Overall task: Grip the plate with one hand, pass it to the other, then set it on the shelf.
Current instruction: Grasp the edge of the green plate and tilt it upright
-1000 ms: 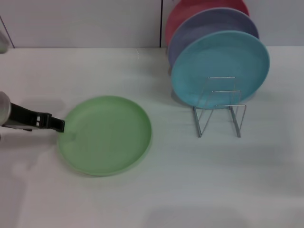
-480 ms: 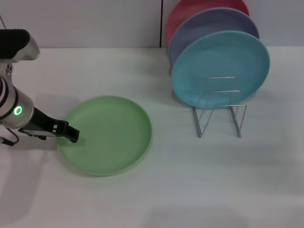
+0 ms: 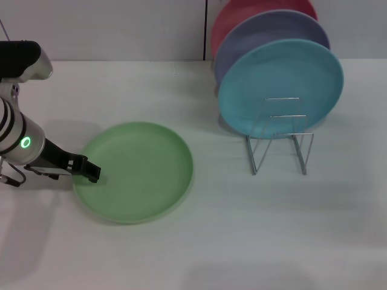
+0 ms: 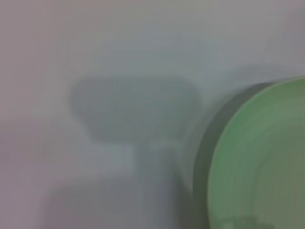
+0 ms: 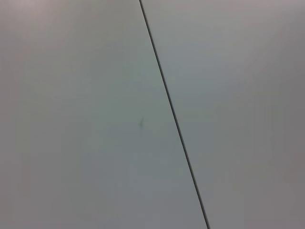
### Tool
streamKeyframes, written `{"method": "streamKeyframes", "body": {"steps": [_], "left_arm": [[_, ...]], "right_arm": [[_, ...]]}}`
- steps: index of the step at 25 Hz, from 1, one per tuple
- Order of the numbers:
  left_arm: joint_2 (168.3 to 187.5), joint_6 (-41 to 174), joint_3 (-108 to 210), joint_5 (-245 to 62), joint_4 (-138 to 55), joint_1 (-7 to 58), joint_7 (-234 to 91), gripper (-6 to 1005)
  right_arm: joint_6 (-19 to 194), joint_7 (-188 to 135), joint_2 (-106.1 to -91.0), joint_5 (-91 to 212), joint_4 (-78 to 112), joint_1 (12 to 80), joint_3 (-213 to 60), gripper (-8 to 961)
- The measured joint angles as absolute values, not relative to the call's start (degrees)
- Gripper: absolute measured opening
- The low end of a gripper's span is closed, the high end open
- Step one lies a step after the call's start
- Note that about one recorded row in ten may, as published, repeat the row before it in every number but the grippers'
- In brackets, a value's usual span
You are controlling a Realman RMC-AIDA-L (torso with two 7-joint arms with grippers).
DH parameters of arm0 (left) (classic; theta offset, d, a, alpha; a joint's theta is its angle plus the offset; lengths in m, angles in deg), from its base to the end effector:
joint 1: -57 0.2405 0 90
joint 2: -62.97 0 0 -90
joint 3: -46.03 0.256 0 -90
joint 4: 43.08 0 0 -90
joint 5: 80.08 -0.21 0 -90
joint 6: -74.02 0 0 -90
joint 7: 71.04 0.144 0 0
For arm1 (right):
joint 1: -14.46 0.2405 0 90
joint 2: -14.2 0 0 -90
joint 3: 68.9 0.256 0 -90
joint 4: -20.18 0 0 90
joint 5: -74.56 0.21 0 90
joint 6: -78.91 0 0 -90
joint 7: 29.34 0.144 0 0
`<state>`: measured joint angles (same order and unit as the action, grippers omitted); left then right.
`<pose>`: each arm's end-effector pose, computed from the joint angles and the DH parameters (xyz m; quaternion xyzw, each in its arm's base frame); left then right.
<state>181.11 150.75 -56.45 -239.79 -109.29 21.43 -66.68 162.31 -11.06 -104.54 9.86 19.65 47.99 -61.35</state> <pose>-0.2338 0.3834 0.0072 -0.7600 -0.5491 0.1511 0.3130 0.3180 0.3545 0.0786 -0.5007 0.1983 0.4463 0.7147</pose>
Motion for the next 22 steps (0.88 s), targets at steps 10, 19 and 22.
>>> {"method": "streamKeyframes", "body": {"steps": [10,19,22], "left_arm": [[180.99,150.3,-56.3,-239.8,-107.9,20.8,-65.9,771],[181.06,150.3,-56.2,-239.8,-106.9,20.2,-65.1,561],[181.08,150.3,-55.8,-239.8,-106.9,20.2,-65.1,558]], "right_arm": [[162.3,-11.1,-104.54,9.9,19.7,48.1,-61.3,626],[162.3,-11.1,-104.58,9.9,20.0,47.9,-61.3,626],[162.3,-11.1,-104.62,9.9,20.0,47.8,-61.3,625]]}}
